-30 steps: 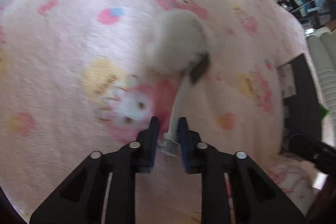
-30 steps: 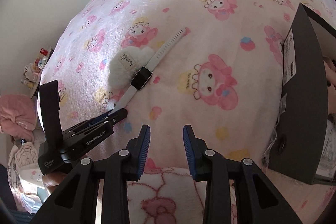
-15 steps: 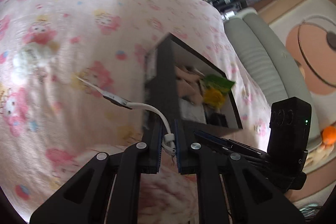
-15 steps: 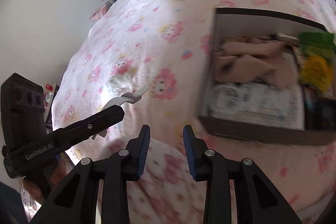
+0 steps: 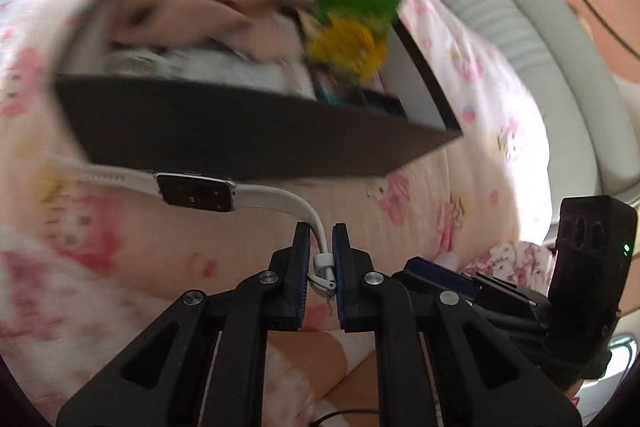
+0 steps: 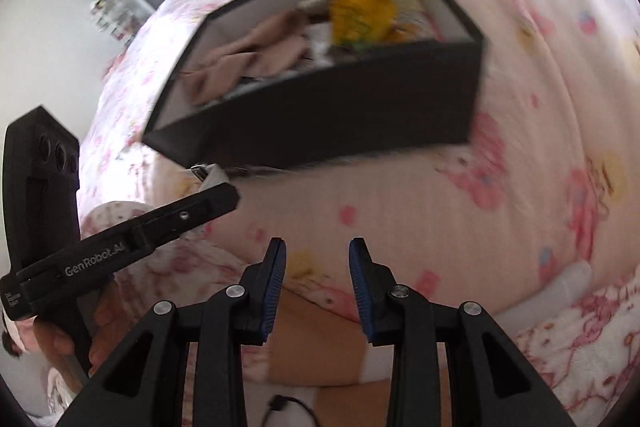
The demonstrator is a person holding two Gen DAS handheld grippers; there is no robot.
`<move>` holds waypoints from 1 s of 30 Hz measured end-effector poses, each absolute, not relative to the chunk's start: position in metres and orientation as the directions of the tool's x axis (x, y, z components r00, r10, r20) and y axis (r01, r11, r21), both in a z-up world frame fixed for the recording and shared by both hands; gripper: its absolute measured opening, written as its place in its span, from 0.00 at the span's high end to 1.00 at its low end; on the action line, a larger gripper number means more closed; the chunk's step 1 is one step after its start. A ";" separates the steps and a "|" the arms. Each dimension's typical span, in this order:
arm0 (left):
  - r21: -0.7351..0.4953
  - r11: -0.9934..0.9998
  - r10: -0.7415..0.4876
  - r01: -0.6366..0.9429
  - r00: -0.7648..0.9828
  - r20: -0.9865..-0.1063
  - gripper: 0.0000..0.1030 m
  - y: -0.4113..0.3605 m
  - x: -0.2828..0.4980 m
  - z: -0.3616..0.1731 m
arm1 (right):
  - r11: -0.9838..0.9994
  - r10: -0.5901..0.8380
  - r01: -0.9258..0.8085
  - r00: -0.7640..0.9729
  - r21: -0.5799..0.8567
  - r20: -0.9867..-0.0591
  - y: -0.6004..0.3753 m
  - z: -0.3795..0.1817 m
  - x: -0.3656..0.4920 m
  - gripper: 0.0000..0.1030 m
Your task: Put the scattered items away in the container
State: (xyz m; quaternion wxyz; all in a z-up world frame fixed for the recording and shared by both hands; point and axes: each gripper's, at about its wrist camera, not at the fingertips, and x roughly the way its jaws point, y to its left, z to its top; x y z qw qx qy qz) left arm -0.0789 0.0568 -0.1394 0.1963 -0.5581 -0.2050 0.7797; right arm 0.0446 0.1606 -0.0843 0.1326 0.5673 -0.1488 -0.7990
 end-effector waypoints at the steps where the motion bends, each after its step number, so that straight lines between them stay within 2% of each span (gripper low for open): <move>1: -0.538 -0.838 0.539 -0.092 -0.284 -0.793 0.90 0.063 -0.079 -0.142 | -0.921 -0.376 0.025 -0.321 0.389 -0.869 0.167 -0.090 0.045 0.72; 5: -0.507 -0.848 0.530 -0.156 -0.261 -0.807 0.87 0.094 -0.090 -0.155 | -0.915 -0.374 -0.031 -0.313 0.402 -0.873 0.182 -0.106 0.041 0.72; 10: -0.561 -0.814 0.578 -0.149 -0.296 -0.760 0.67 0.080 -0.085 -0.160 | -0.910 -0.376 -0.055 -0.306 0.410 -0.875 0.193 -0.120 0.039 0.72; 12: -0.589 -0.797 0.597 -0.135 -0.321 -0.735 0.64 0.068 -0.083 -0.155 | -0.905 -0.384 -0.064 -0.297 0.420 -0.874 0.194 -0.124 0.036 0.72; 14: -0.570 -0.816 0.567 -0.094 -0.323 -0.758 0.64 0.060 -0.083 -0.155 | -0.899 -0.400 -0.064 -0.289 0.434 -0.870 0.192 -0.127 0.031 0.72; 17: -0.436 -0.899 0.413 0.029 -0.273 -0.869 0.66 0.044 -0.084 -0.160 | -0.901 -0.399 -0.051 -0.292 0.430 -0.869 0.186 -0.123 0.019 0.72; 20: -0.353 -0.932 0.317 0.086 -0.284 -0.905 0.65 0.028 -0.085 -0.156 | -0.908 -0.395 -0.026 -0.286 0.419 -0.873 0.174 -0.119 -0.001 0.72; 24: -0.275 -0.950 0.223 0.148 -0.294 -0.929 0.65 0.020 -0.089 -0.160 | -0.953 -0.295 0.039 -0.342 0.300 -0.892 0.149 -0.120 -0.019 0.72; 26: -0.260 -0.949 0.205 0.179 -0.277 -0.939 0.65 0.018 -0.091 -0.170 | -0.943 -0.322 0.037 -0.352 0.330 -0.879 0.145 -0.126 -0.024 0.72; 30: -0.295 -0.939 0.244 0.178 -0.260 -0.934 0.65 0.020 -0.095 -0.177 | -0.932 -0.350 0.047 -0.366 0.359 -0.862 0.145 -0.139 -0.029 0.72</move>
